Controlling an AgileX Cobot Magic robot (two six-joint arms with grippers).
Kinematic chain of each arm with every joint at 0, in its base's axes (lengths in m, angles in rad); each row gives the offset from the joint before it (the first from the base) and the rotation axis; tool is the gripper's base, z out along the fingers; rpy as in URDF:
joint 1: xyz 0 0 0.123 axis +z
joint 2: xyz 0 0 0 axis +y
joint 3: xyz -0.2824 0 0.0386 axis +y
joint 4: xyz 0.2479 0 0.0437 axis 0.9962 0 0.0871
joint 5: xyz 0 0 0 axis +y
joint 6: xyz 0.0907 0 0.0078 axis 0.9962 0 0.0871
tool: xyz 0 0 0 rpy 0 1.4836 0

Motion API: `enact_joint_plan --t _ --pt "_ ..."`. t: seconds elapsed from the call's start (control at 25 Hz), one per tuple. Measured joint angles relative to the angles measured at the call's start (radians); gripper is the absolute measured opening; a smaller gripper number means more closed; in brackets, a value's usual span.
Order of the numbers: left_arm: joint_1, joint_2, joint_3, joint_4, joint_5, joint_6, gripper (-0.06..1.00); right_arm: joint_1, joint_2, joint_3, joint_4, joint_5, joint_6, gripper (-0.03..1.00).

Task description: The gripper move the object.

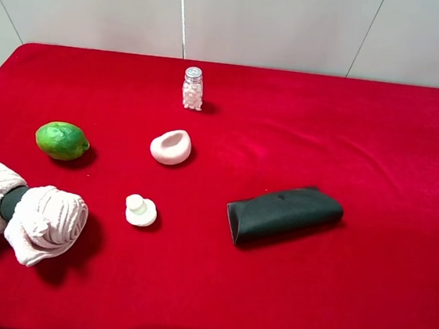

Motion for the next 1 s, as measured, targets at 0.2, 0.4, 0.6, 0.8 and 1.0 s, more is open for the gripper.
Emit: enact_joint_plan --t 0.2,0.4,0.6,0.8,1.0 --pt "0.0 0.0 0.0 0.0 0.0 0.0 0.97 -0.006 0.0 0.0 -0.001 0.0 0.001 0.69" --pt "0.0 0.0 0.0 0.0 0.0 0.0 0.97 -0.007 0.0 0.0 -0.002 0.0 0.005 0.69" --pt "0.0 0.0 0.0 0.0 0.0 0.0 0.97 -0.007 0.0 0.0 -0.003 0.0 0.005 0.69" --pt "0.0 0.0 0.0 0.0 0.0 0.0 0.97 -0.007 0.0 0.0 -0.004 0.0 0.005 0.69" --pt "0.0 0.0 0.0 0.0 0.0 0.0 0.97 -0.007 0.0 0.0 -0.004 0.0 0.005 0.69"
